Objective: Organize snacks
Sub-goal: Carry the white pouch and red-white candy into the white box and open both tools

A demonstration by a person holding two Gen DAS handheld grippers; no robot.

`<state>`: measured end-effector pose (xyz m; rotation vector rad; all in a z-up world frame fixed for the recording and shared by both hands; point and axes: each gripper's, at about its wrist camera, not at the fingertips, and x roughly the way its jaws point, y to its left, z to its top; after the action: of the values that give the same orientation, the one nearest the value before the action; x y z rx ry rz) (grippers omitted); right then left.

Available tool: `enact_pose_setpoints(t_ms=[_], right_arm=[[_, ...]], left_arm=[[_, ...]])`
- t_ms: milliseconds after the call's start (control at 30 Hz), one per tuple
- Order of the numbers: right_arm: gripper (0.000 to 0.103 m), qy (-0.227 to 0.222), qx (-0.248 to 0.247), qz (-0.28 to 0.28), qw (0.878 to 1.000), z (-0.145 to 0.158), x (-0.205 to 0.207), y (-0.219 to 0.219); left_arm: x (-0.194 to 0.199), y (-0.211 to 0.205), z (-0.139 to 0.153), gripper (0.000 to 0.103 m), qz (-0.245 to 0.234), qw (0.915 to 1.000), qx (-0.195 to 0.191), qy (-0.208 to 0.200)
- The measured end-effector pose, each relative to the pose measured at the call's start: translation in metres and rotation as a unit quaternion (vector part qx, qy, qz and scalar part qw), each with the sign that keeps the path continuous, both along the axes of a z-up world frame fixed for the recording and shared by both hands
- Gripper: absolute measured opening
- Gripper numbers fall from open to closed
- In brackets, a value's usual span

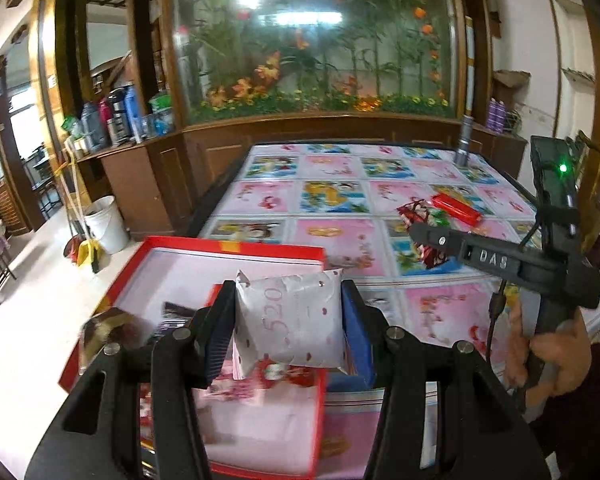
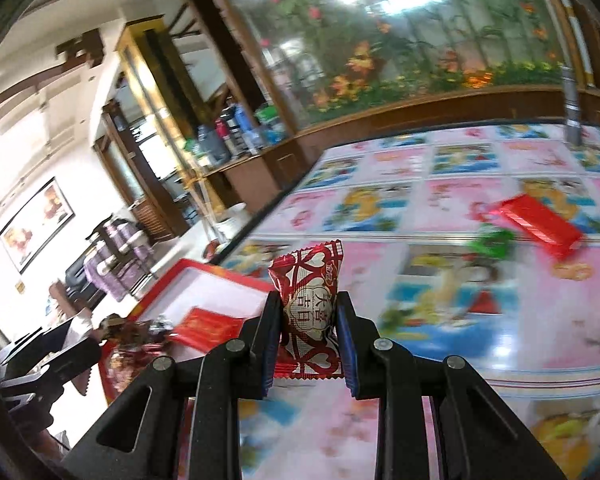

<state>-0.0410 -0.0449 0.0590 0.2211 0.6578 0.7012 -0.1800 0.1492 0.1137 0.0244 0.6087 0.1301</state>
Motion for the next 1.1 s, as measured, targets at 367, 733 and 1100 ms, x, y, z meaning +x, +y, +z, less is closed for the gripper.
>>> enact_pose_setpoints(t_ms=[367, 733, 1100], right_arm=[[0.026, -0.003, -0.015, 0.098, 0.995, -0.001, -0.034, 0.104], [0.026, -0.001, -0.015, 0.126, 0.992, -0.001, -0.047, 0.133], [0.027, -0.001, -0.021, 0.132, 0.991, -0.005, -0.047, 0.14]], left_arm=[[-0.017, 0.071, -0.008, 0.05, 0.073, 0.9971, -0.017, -0.01], [-0.021, 0.097, -0.013, 0.05, 0.099, 0.9946, -0.03, -0.015], [-0.023, 0.114, -0.02, 0.05, 0.119, 0.9924, -0.03, -0.008]])
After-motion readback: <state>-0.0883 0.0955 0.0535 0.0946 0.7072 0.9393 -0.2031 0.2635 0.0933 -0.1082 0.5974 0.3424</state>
